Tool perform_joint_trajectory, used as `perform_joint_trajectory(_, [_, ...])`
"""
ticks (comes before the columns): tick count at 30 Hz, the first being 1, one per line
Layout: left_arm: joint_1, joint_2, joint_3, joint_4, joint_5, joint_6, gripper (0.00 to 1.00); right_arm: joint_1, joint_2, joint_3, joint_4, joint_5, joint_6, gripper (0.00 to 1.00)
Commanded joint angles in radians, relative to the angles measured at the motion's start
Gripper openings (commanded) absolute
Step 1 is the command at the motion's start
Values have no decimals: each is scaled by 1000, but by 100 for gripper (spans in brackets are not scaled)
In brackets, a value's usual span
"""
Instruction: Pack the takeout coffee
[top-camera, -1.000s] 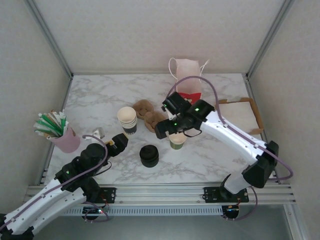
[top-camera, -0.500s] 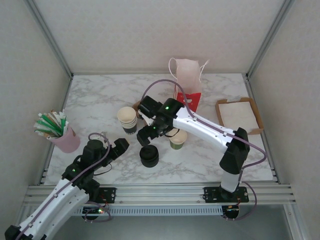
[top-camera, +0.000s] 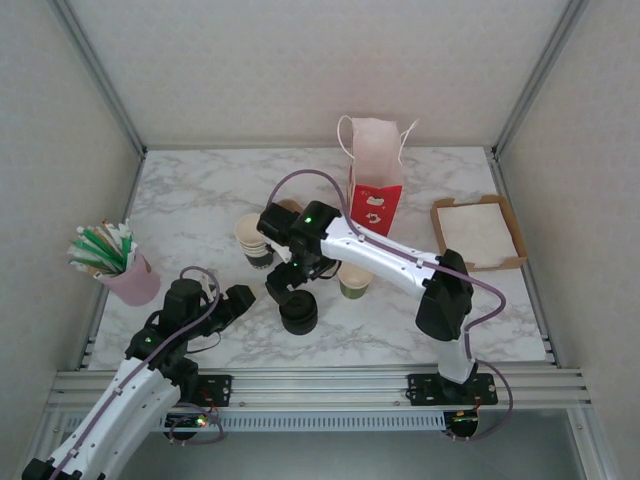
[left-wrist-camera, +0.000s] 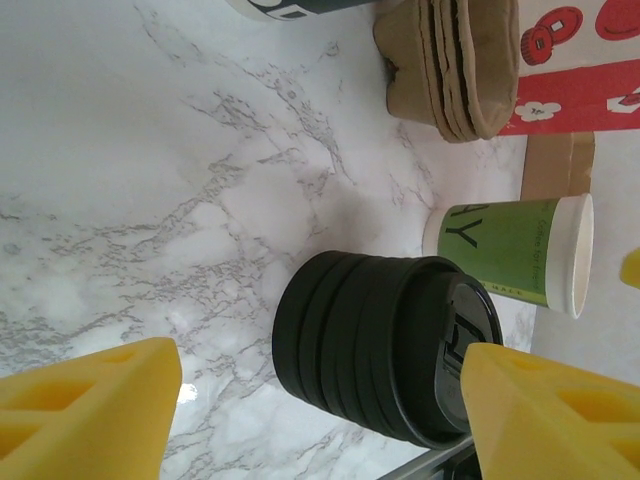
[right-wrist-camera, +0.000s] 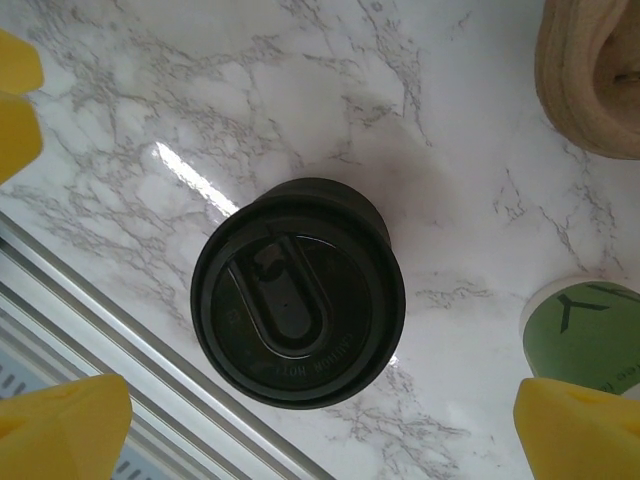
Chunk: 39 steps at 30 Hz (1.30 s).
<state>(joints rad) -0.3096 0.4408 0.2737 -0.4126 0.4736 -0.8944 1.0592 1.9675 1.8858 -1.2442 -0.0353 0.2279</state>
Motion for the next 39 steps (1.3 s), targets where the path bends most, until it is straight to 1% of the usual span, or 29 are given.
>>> perform_joint_trajectory(1, [13, -1, 9, -14, 36, 22, 73, 10, 44, 39, -49, 0, -29, 99])
perform_joint_trajectory(4, [14, -4, 1, -27, 48, 28, 72, 15, 65, 42, -38, -15, -35, 99])
perform_joint_trajectory(10, [15, 44, -32, -15, 104, 61, 63, 34, 91, 34, -44, -6, -27, 99])
perform_joint_trajectory(15, [15, 49, -37, -14, 117, 67, 62, 50, 98, 36, -57, -5, -30, 99])
perform_joint_trajectory(19, [15, 53, -39, -10, 117, 68, 57, 59, 114, 47, -70, 0, -30, 99])
perform_joint_trajectory(29, [15, 62, -40, -9, 115, 69, 56, 71, 150, 66, -83, 26, -26, 99])
perform_joint_trajectory(39, [15, 56, -39, -19, 105, 68, 55, 73, 175, 79, -83, 31, -22, 95])
